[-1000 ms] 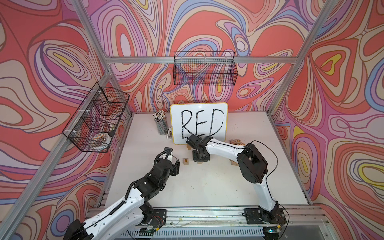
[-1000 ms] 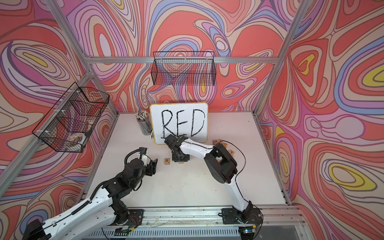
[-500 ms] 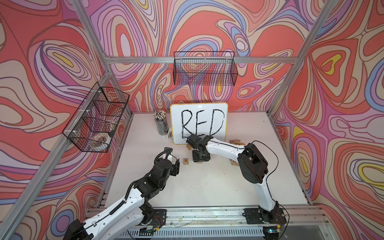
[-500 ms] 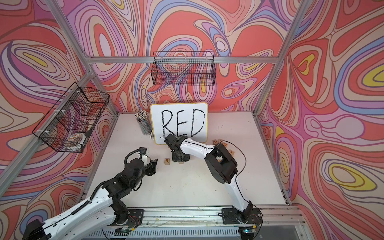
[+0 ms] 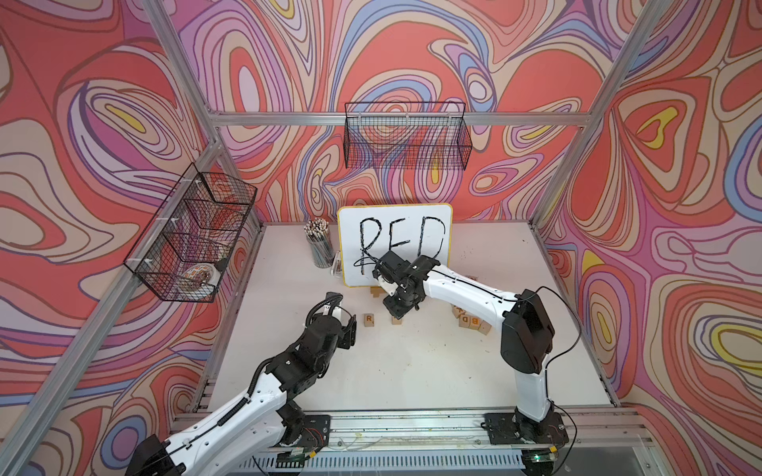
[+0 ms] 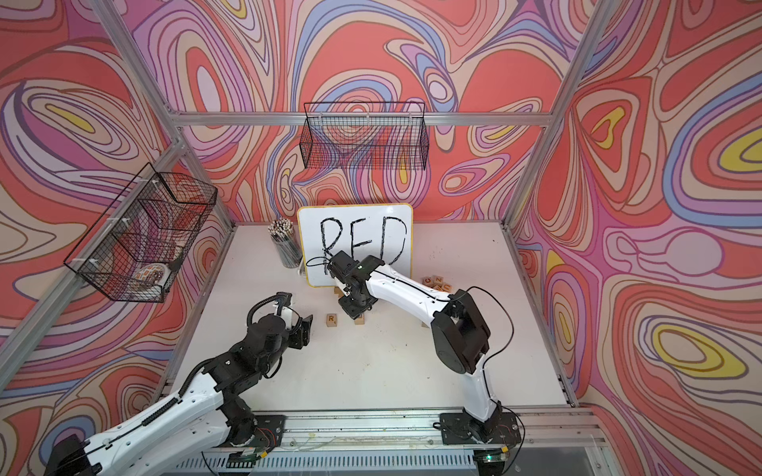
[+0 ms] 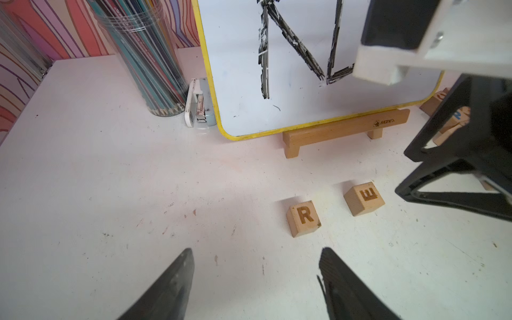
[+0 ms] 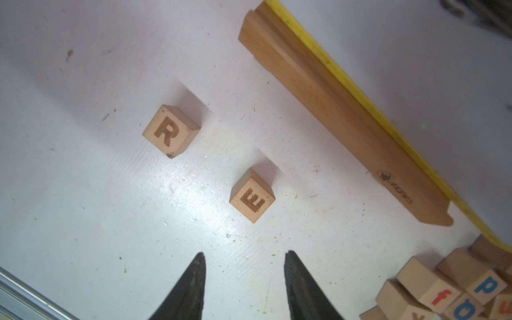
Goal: Assemble the uppercase word "red" with letter blocks
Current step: Place the letter block at the center of the board, then pick up the letter block from the center of the board.
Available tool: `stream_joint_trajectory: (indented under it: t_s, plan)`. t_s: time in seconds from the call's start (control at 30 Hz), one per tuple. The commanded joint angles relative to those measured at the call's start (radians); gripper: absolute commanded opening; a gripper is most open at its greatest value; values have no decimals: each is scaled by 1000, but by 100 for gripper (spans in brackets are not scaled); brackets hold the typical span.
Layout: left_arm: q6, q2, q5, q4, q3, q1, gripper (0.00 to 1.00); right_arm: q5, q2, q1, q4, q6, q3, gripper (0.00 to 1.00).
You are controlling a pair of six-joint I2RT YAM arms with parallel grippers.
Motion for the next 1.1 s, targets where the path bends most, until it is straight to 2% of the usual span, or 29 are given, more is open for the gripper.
stream_joint_trajectory:
  t_s: [0.0,0.17,0.4,1.07]
  plan:
    - [-10,-4,-15,-18,-2,7,74,16,5,6,15,-237,-11,49]
    - [-8,-4,-22,-28,3,7,74,-28,0,6,98,-397,-67,50]
    - [-4,14,-25,-26,7,9,74,-63,33,-1,123,-486,-89,50]
    - [-4,30,-31,-46,19,9,74,-63,104,-34,165,-530,-105,50]
